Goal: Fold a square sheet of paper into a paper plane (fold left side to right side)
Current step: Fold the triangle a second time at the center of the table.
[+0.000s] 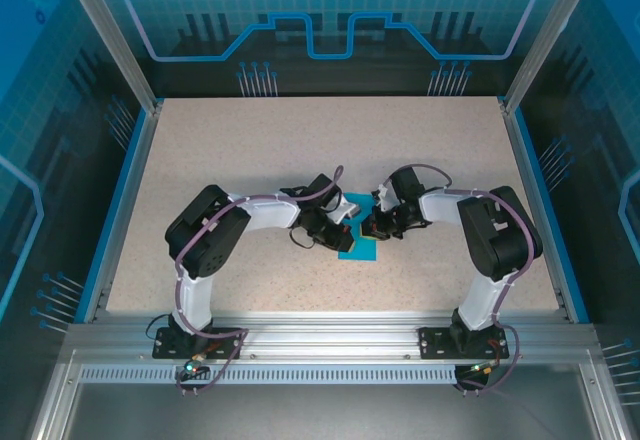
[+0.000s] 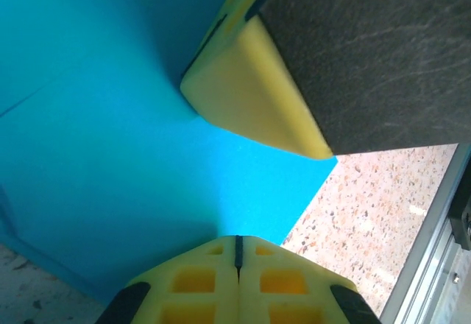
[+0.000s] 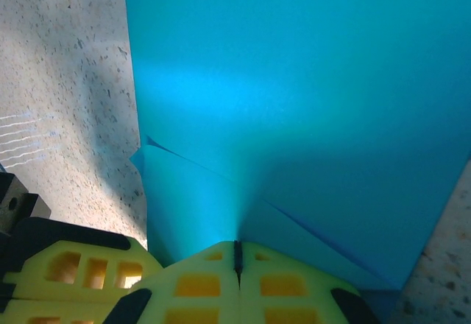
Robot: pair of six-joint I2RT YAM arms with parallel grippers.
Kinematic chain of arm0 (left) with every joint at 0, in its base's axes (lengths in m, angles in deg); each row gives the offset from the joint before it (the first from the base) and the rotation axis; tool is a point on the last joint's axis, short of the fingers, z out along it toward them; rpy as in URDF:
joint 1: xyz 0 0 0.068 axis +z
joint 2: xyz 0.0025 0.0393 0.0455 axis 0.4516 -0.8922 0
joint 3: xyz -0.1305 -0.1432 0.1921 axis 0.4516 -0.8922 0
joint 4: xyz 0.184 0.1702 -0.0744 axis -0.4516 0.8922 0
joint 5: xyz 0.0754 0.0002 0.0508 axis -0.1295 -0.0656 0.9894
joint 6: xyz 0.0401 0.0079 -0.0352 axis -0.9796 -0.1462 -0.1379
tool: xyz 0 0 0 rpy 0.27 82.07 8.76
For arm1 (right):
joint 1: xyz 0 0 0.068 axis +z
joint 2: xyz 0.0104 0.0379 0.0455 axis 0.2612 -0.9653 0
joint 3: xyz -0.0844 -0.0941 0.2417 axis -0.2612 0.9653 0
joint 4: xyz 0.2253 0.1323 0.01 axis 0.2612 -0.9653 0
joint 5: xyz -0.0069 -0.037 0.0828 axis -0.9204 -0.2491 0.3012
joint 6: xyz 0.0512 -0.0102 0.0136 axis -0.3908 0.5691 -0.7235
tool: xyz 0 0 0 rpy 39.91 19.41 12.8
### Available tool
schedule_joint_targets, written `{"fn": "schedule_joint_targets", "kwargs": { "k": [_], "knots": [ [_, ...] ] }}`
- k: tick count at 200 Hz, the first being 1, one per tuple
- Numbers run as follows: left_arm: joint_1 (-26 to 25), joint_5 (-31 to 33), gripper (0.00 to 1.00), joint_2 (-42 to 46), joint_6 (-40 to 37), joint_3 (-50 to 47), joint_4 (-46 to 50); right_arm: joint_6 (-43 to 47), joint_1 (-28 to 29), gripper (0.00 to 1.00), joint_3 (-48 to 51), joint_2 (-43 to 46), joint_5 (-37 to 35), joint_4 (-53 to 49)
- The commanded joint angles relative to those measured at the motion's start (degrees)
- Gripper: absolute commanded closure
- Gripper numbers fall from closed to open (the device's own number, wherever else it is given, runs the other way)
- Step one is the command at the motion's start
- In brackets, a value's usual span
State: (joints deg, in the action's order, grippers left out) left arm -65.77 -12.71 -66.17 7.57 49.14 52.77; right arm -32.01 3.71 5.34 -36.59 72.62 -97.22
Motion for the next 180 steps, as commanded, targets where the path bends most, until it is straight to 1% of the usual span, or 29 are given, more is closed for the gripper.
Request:
{"fn": "schedule_joint_targets", "kwargs": {
  "k": [1,44,103,122,137,141,150,151,167,180],
  "knots": [
    [-0.3,1.3,1.0,0.1,-1.6,-2.3,2.3,1.3,0.2,1.0,-0.5,-1.9,-3.6,-4.4],
    [-0.4,2.8,1.0,2.6,-1.2,-6.8,2.6,2.1,-0.1,1.0,-0.6,-2.2,-4.1,-5.9],
    [0.0,4.1,1.0,9.0,-0.9,-12.1,2.9,2.2,-0.3,1.0,-2.7,-2.4,-4.0,-5.8],
    [1.6,3.1,1.0,11.1,0.3,-13.7,1.4,1.4,-0.3,1.0,-2.4,-0.6,-3.0,-3.3],
    [3.8,1.3,1.0,13.3,1.5,-14.4,-0.5,0.6,-0.2,1.0,-2.1,1.9,-2.7,-0.9],
    [4.3,1.0,1.0,13.8,1.7,-14.4,-0.8,0.5,-0.2,0.96,-2.0,3.0,-3.1,-0.4],
    [5.3,0.6,1.0,14.6,2.3,-14.0,-1.6,0.4,-0.2,0.91,-2.0,4.7,-4.0,0.2],
    [5.4,0.6,1.0,14.7,2.4,-13.9,-1.7,0.4,-0.2,0.89,-2.0,5.1,-4.2,0.3],
    [6.4,0.4,0.93,14.9,3.1,-12.4,-3.4,0.6,-0.3,0.78,-2.1,8.2,-6.7,0.4],
    [6.6,1.1,0.85,14.0,3.3,-10.5,-4.2,0.9,-0.3,0.69,-1.7,10.7,-9.3,0.4]
  ]
}}
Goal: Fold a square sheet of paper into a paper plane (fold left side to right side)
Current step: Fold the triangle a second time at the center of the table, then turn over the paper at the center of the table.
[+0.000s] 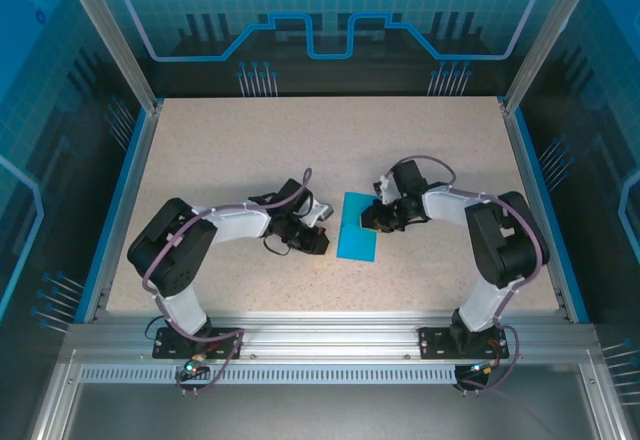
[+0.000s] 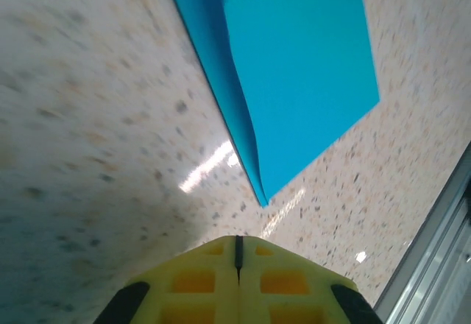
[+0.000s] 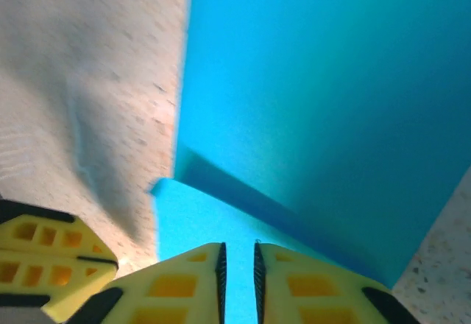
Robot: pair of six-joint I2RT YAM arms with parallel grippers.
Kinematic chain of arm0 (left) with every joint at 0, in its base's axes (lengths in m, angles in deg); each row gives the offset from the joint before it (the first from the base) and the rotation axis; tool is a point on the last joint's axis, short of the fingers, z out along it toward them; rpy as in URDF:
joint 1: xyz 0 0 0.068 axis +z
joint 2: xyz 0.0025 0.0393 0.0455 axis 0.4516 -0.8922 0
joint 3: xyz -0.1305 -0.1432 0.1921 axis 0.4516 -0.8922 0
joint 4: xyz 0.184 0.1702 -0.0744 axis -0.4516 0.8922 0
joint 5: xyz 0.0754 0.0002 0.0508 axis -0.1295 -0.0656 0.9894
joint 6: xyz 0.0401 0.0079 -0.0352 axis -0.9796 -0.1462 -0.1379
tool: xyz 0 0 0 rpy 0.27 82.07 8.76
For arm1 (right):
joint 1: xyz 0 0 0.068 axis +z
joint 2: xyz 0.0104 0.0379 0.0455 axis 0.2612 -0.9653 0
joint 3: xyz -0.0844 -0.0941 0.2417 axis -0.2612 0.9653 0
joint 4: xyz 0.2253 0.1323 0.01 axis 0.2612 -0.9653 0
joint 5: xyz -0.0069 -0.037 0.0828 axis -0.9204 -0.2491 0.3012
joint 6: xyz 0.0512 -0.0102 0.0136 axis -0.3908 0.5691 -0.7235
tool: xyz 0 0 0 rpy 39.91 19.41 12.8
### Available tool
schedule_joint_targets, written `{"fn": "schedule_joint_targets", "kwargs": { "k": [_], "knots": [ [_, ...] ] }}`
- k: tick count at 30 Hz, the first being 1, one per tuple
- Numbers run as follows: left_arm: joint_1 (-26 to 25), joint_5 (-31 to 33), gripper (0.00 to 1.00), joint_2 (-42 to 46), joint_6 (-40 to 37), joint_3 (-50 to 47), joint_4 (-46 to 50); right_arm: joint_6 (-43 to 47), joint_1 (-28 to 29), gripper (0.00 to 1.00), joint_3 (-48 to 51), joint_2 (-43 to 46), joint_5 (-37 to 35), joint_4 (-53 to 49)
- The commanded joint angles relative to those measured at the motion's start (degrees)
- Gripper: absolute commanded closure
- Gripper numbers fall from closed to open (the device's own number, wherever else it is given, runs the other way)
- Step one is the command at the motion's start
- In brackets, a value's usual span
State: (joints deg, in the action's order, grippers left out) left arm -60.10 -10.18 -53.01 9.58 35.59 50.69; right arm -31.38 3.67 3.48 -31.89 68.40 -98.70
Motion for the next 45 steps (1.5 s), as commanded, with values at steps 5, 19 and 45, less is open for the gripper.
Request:
{"fn": "schedule_joint_targets", "kwargs": {
  "k": [5,19,45],
  "knots": [
    [1.0,-1.4,0.73,-3.0,0.8,7.7,-2.4,0.4,-0.4,0.56,2.5,11.2,-9.0,1.6],
    [-0.7,1.4,0.59,-13.8,-3.9,19.5,2.4,-1.4,-0.5,0.45,10.4,19.4,-11.4,1.8],
    [-1.7,5.6,0.87,-13.9,-5.5,20.5,4.0,-1.0,-1.8,0.45,12.6,20.6,-9.7,1.6]
  ]
}}
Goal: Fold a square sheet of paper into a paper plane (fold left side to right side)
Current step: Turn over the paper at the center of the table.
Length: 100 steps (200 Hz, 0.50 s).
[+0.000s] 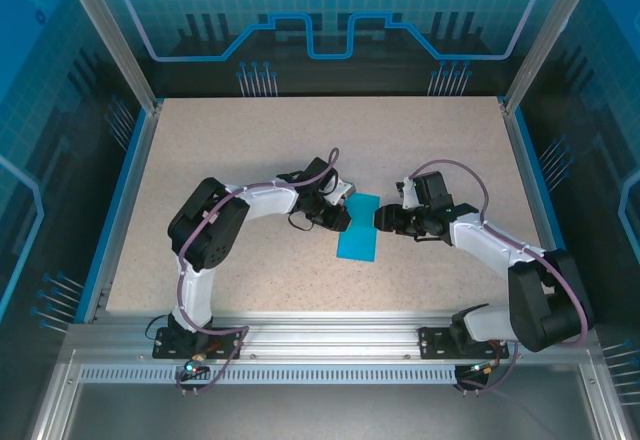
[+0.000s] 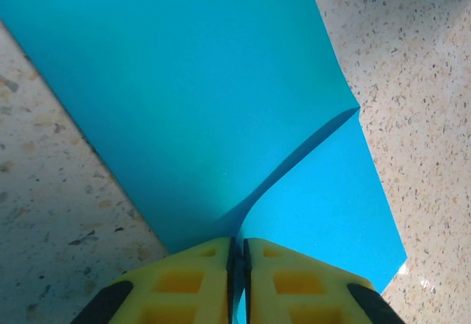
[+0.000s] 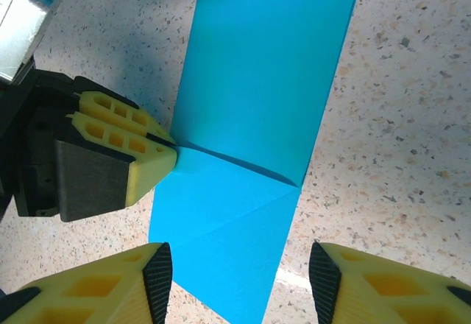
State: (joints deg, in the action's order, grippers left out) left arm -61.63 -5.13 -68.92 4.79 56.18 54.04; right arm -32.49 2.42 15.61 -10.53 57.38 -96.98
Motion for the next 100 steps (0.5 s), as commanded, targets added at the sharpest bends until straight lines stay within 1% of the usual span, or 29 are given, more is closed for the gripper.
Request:
{"fn": "schedule_joint_targets", "kwargs": {
  "k": [1,25,60,88,100],
  "knots": [
    [-0.1,0.5,0.88,2.2,-0.7,-0.2,0.6,0.1,-0.6,0.45,0.5,-1.1,1.6,0.0],
    [0.2,0.1,0.91,3.2,-0.5,-0.9,-0.2,-0.3,-0.7,0.45,0.5,-2.6,3.5,0.9],
    [1.0,-0.8,0.96,6.3,0.5,-3.7,-3.0,-2.2,-0.7,0.4,1.1,-5.1,8.6,4.4],
    [1.1,-0.9,0.96,7.2,0.5,-4.2,-3.2,-5.3,-0.5,0.41,1.6,-8.4,13.5,10.1],
    [1.2,-1.0,0.96,7.1,0.6,-4.2,-3.2,-6.7,-0.4,0.41,1.6,-9.8,14.5,12.1]
  ]
}}
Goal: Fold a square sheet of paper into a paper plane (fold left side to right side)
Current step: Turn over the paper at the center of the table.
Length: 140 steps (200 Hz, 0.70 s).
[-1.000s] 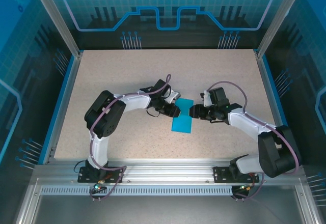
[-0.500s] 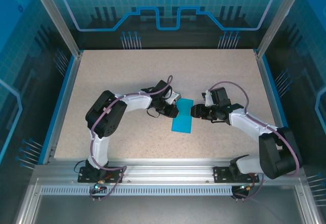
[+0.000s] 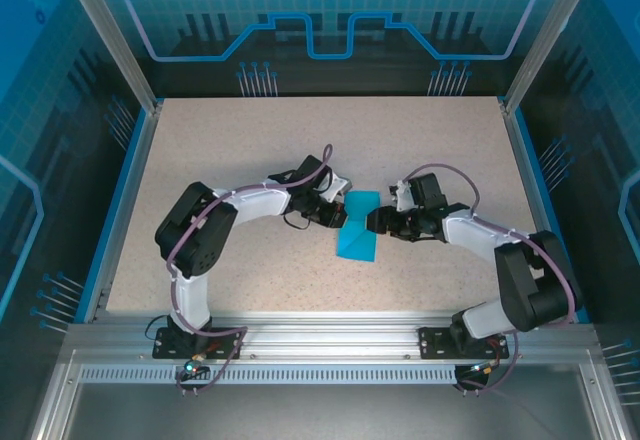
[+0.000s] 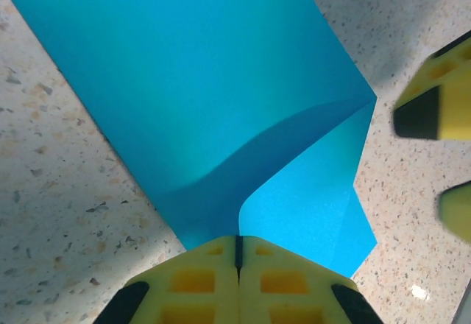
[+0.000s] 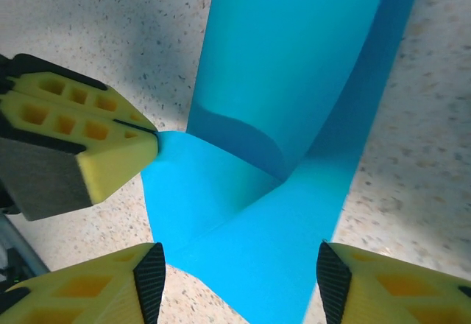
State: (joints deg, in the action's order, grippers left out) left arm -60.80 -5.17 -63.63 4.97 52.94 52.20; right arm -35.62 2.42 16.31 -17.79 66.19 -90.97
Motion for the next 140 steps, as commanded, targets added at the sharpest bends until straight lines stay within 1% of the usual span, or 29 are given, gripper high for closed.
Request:
{"fn": "schedule_joint_targets", "kwargs": {
  "k": [1,46,75,91,108,115,128,140],
  "knots": [
    [0.3,-0.9,0.96,1.8,0.4,-0.9,-1.3,-3.7,-0.4,0.41,0.8,-2.8,5.8,6.2],
    [0.3,-0.9,0.96,2.0,0.4,-1.2,-1.5,-6.5,1.3,0.42,-1.1,-8.4,7.3,9.3],
    [0.5,-0.9,0.95,2.2,0.6,-1.5,-1.9,-8.4,2.3,0.49,-2.1,-11.8,8.0,11.6],
    [0.6,-1.0,0.95,2.3,0.9,-1.6,-2.0,-9.7,2.7,0.56,-2.2,-13.2,8.7,13.9],
    [1.1,-1.6,0.93,2.6,1.5,-2.1,-2.7,-10.6,2.8,0.66,-2.3,-14.1,9.0,15.8],
    [1.3,-1.7,0.9,2.9,2.0,-2.3,-3.1,-10.7,2.8,0.7,-2.4,-14.2,9.1,16.3],
    [2.0,-2.0,0.79,3.7,3.2,-3.0,-3.8,-10.6,2.7,0.81,-2.3,-14.1,8.9,17.2],
    [3.1,-2.4,0.74,5.1,4.6,-4.0,-4.9,-10.0,2.4,0.9,-2.0,-13.1,8.2,17.4]
  ]
}}
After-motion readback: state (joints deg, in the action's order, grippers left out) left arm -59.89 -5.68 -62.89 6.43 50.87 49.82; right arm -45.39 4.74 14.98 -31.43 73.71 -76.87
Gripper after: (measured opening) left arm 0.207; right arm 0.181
